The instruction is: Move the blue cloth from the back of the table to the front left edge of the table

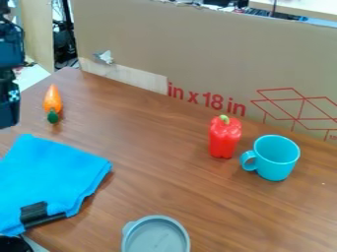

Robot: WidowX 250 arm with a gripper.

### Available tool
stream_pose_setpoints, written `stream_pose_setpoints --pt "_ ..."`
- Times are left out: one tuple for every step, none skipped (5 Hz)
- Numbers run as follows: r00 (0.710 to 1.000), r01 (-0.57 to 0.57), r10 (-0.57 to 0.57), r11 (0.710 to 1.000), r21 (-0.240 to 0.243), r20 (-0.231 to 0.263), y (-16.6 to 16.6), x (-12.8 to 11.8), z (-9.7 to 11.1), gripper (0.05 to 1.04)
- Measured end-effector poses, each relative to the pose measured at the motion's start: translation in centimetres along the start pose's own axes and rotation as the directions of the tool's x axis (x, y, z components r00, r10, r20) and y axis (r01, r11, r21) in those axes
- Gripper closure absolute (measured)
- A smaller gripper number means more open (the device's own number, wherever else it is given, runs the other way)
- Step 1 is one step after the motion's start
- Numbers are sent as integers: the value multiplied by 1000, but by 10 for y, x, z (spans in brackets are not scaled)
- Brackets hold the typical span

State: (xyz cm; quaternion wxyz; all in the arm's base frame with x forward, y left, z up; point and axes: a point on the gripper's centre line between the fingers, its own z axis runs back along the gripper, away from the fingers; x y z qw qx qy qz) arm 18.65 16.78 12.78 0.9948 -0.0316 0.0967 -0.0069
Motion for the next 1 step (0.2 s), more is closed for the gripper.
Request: stream_pose_setpoints --pt "1000 8 -8 1000 26 18 2 1 -2 83"
